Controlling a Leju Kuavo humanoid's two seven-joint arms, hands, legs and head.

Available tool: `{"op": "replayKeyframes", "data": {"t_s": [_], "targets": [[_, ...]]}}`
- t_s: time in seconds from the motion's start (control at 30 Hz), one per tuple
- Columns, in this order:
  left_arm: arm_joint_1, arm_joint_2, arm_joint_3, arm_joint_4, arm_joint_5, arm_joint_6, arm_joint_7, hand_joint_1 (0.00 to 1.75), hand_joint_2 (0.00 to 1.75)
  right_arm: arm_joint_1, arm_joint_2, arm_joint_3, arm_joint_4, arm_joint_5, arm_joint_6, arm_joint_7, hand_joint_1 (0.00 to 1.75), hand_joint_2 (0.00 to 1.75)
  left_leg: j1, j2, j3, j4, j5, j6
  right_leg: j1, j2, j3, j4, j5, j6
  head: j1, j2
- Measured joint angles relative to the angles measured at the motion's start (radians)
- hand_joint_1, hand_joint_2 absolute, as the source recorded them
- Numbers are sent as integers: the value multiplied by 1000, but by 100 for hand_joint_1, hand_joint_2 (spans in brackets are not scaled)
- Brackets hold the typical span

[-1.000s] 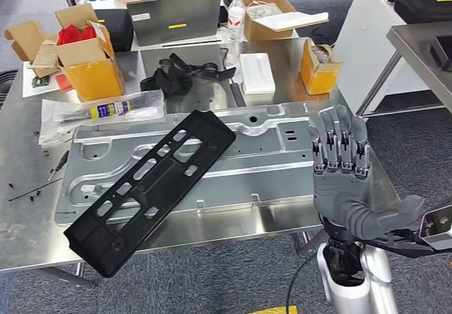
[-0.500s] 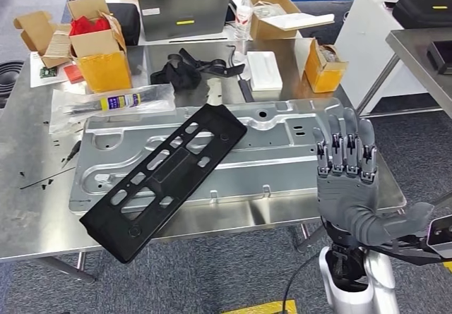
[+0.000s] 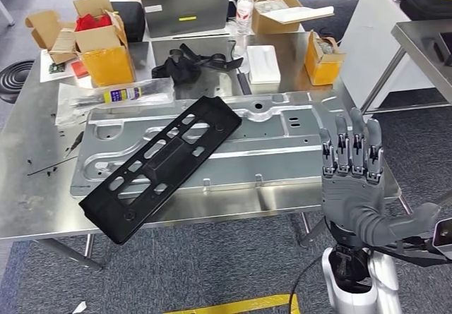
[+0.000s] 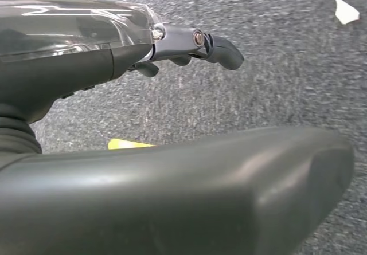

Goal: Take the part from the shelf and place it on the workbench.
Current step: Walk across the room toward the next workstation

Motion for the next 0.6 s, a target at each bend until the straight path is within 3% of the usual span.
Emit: {"op": "replayKeyframes", "data": {"t_s": [0.07,0.13,0.17,0.23,0.27,0.33,0.4,0.43,0.47,0.5,0.6], "targets": [[-2,2,0,0,0,0,-1,0,0,0,0,-1,0,-3,3,0,0,0,-2,29,84,-140,56,-1,2,-15,-6,10,-1,5,0,0],[-5,3,0,0,0,0,-2,0,0,1,0,-3,0,-6,6,0,0,0,-7,61,128,-230,84,9,8,-29,-16,26,-3,14,0,0],[-6,3,0,0,0,0,-2,0,0,1,0,-4,-1,-10,8,0,0,0,-10,67,128,-239,83,15,11,-35,-20,31,-3,18,0,0],[-3,3,0,0,0,0,-2,0,0,1,1,-6,-1,-23,10,0,0,0,-10,54,118,-238,92,31,10,-44,-24,36,-3,26,0,0],[-1,3,0,0,0,1,-2,0,0,2,1,-7,-1,-30,11,1,0,0,-9,49,114,-238,97,39,7,-34,-28,45,-14,31,1,0],[-2,3,0,0,0,1,-2,0,0,5,2,-11,-1,-30,11,2,0,0,-5,41,101,-239,109,54,0,6,-54,116,-75,44,2,0],[-5,3,0,0,0,3,-2,0,0,12,2,-15,-1,-19,9,1,0,0,-6,33,87,-239,118,60,-6,37,-100,247,-153,52,2,0],[-5,3,0,0,0,4,-2,0,0,17,3,-17,-1,-14,9,0,0,0,-7,28,81,-238,123,60,-7,40,-114,297,-174,54,2,0],[-5,3,0,0,0,5,-2,0,0,22,3,-19,-1,-8,7,-2,0,0,-8,25,76,-238,128,60,-8,41,-111,312,-176,54,2,0],[-4,3,0,0,0,7,-2,0,0,25,4,-20,-1,-1,5,-4,0,0,-10,21,72,-238,132,59,-8,42,-88,286,-159,52,2,0],[-5,2,0,0,0,10,-2,0,0,30,8,-22,-2,21,-1,-14,0,0,-13,13,66,-238,143,54,-2,49,35,72,-77,32,2,0]]}}
